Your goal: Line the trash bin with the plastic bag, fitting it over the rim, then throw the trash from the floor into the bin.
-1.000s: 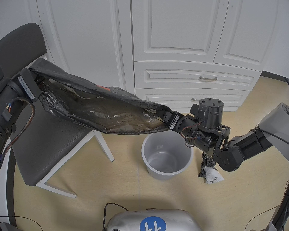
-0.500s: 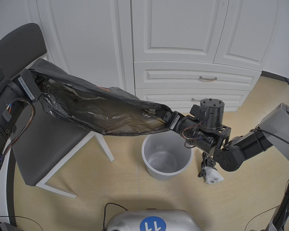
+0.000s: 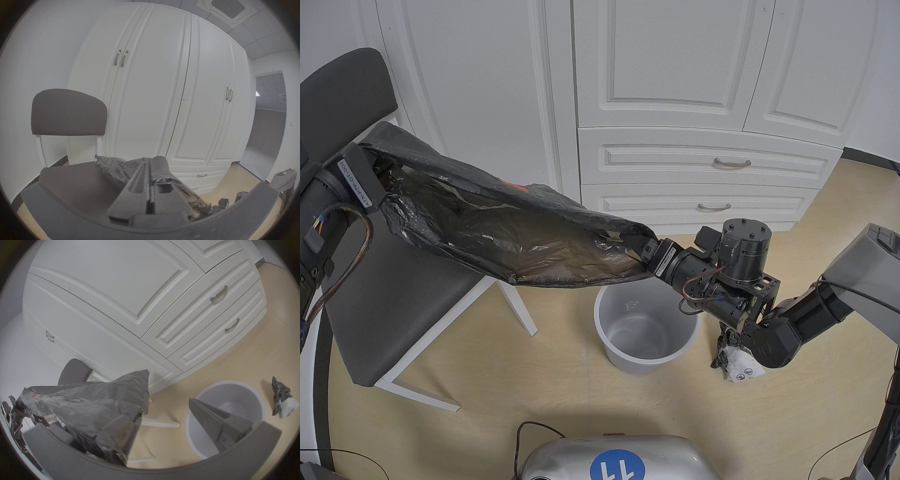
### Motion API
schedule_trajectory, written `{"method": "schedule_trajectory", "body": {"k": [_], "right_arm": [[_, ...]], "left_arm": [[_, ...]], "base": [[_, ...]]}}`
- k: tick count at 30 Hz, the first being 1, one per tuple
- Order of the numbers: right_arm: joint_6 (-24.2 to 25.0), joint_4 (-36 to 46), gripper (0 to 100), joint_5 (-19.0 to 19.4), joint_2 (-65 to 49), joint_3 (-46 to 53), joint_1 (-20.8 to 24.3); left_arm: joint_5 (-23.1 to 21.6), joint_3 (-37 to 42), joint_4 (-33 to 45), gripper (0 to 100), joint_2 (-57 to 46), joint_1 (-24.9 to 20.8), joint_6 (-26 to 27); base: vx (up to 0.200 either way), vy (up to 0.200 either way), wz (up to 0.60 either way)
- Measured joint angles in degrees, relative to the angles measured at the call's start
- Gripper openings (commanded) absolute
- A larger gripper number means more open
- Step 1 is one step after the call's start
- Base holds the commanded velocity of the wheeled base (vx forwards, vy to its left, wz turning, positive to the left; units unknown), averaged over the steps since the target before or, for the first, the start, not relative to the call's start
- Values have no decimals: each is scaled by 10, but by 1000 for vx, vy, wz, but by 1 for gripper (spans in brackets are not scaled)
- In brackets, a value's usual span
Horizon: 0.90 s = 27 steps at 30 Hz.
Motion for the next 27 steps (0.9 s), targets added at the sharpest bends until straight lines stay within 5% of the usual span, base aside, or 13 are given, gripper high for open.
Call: {"method": "schedule_trajectory", "body": {"k": [17, 18, 27], "right_arm": [[-24, 5, 100, -1, 15, 3, -2], [-25, 5, 0, -1, 15, 3, -2], [-36, 4, 0, -2, 8, 13, 3]], "left_arm": [[0, 1, 0, 0, 1, 0, 0], [0, 2, 0, 0, 2, 0, 0], [1, 4, 0, 0, 12, -2, 0]], "base": [[0, 0, 0], [0, 0, 0], [0, 0, 0]]}}
